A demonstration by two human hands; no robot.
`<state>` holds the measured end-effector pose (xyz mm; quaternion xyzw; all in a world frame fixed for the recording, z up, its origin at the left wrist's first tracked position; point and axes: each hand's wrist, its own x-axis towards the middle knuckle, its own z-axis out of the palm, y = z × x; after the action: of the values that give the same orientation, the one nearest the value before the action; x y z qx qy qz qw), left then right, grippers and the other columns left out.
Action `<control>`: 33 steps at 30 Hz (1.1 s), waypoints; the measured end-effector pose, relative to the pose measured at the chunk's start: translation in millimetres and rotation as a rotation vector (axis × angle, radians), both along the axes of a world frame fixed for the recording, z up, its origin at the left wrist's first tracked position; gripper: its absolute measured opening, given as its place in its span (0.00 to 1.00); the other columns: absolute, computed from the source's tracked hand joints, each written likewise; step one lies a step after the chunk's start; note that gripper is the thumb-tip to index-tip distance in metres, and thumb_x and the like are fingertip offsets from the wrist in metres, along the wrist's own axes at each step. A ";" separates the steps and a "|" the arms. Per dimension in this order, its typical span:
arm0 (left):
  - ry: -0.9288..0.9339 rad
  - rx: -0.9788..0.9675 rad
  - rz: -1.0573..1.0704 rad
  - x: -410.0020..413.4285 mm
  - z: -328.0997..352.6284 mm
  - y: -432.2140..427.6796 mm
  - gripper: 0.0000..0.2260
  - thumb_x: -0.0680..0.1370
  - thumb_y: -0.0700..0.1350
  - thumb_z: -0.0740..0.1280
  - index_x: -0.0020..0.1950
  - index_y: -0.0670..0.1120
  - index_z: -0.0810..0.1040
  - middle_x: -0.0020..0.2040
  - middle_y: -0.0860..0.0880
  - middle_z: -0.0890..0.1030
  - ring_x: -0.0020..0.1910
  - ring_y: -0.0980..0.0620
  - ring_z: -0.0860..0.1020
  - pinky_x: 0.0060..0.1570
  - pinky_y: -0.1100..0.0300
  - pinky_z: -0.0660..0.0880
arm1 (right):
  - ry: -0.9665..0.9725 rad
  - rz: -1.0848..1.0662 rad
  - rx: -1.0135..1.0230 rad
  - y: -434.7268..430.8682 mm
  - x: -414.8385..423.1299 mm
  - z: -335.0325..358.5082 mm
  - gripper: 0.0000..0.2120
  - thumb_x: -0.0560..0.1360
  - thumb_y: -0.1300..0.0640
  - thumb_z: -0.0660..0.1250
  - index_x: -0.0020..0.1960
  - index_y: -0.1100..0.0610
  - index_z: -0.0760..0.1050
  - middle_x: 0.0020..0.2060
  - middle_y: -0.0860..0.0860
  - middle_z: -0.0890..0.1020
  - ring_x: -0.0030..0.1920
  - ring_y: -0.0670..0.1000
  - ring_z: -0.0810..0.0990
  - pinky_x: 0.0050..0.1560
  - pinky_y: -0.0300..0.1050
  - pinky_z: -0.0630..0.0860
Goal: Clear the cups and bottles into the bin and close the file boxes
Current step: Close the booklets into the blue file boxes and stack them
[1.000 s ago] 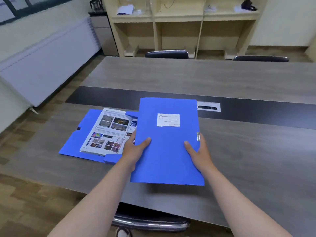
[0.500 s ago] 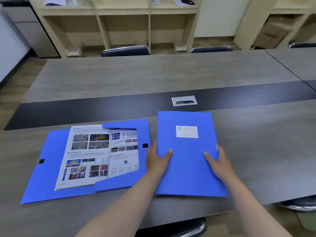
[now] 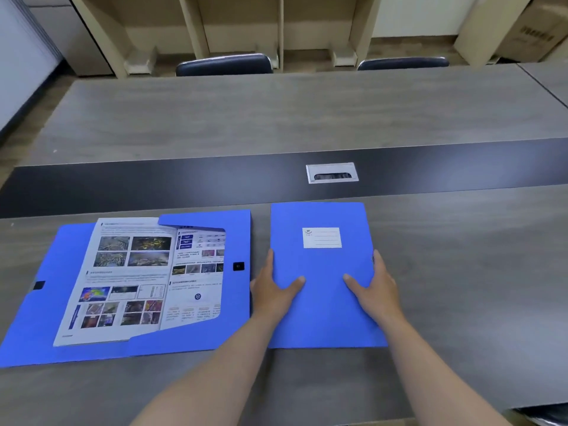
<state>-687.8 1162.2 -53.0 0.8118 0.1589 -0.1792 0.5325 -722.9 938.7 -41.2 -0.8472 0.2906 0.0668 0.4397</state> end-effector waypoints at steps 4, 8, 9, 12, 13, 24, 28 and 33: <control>-0.011 0.101 -0.033 1.4 -18.3 -3.4 0.45 0.72 0.59 0.76 0.83 0.60 0.55 0.70 0.54 0.71 0.76 0.46 0.63 0.75 0.47 0.65 | 0.004 0.027 -0.045 2.6 0.1 -20.1 0.45 0.72 0.44 0.76 0.81 0.55 0.58 0.74 0.51 0.72 0.73 0.58 0.71 0.73 0.58 0.67; -0.052 0.157 -0.068 0.8 -23.6 -4.7 0.44 0.74 0.57 0.75 0.83 0.57 0.54 0.77 0.54 0.68 0.76 0.45 0.61 0.77 0.49 0.61 | 0.002 0.022 -0.079 0.2 2.4 -25.9 0.44 0.72 0.46 0.76 0.80 0.56 0.59 0.75 0.52 0.71 0.74 0.58 0.70 0.75 0.58 0.65; -0.064 0.163 -0.077 1.0 -22.0 -5.1 0.44 0.74 0.56 0.75 0.83 0.56 0.54 0.77 0.54 0.69 0.76 0.45 0.62 0.76 0.49 0.60 | 0.008 0.019 -0.079 -0.4 1.5 -27.2 0.44 0.72 0.46 0.76 0.80 0.56 0.58 0.75 0.52 0.71 0.74 0.59 0.69 0.75 0.57 0.64; -0.079 0.194 -0.117 3.5 -12.5 -6.8 0.42 0.75 0.56 0.75 0.83 0.53 0.55 0.76 0.53 0.70 0.75 0.46 0.64 0.75 0.50 0.61 | 0.035 0.019 -0.066 0.2 2.8 -22.8 0.45 0.73 0.47 0.76 0.81 0.55 0.56 0.76 0.53 0.69 0.75 0.60 0.66 0.75 0.55 0.63; -0.065 0.193 -0.127 4.9 -10.6 -5.7 0.42 0.75 0.56 0.74 0.83 0.53 0.56 0.76 0.53 0.70 0.75 0.45 0.64 0.75 0.50 0.61 | 0.041 0.018 -0.058 0.8 4.1 -21.1 0.45 0.73 0.46 0.76 0.82 0.55 0.55 0.76 0.54 0.69 0.75 0.61 0.65 0.75 0.55 0.63; -0.270 0.155 0.032 0.8 27.2 106.7 0.26 0.77 0.48 0.74 0.74 0.51 0.73 0.75 0.54 0.69 0.77 0.51 0.65 0.75 0.54 0.63 | -0.139 0.152 -0.193 72.4 23.1 7.7 0.38 0.75 0.49 0.74 0.79 0.60 0.62 0.79 0.57 0.61 0.80 0.59 0.57 0.77 0.53 0.53; -0.240 0.326 0.167 -14.4 25.3 200.7 0.26 0.77 0.50 0.74 0.74 0.48 0.74 0.76 0.48 0.71 0.77 0.46 0.66 0.73 0.55 0.64 | -0.189 0.316 -0.169 142.6 22.7 7.3 0.38 0.76 0.48 0.73 0.79 0.60 0.63 0.79 0.56 0.62 0.80 0.58 0.58 0.78 0.51 0.51; -0.203 0.438 0.277 -33.1 22.2 287.1 0.27 0.76 0.51 0.75 0.74 0.48 0.75 0.77 0.48 0.70 0.77 0.44 0.65 0.74 0.49 0.64 | -0.163 0.443 -0.144 216.2 15.0 0.4 0.39 0.76 0.47 0.73 0.80 0.56 0.61 0.80 0.54 0.60 0.79 0.58 0.57 0.77 0.52 0.55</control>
<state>-720.9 1449.4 -30.8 0.8919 0.2491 0.0164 0.3771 -708.0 1154.9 -40.8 -0.9220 0.0652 0.0720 0.3748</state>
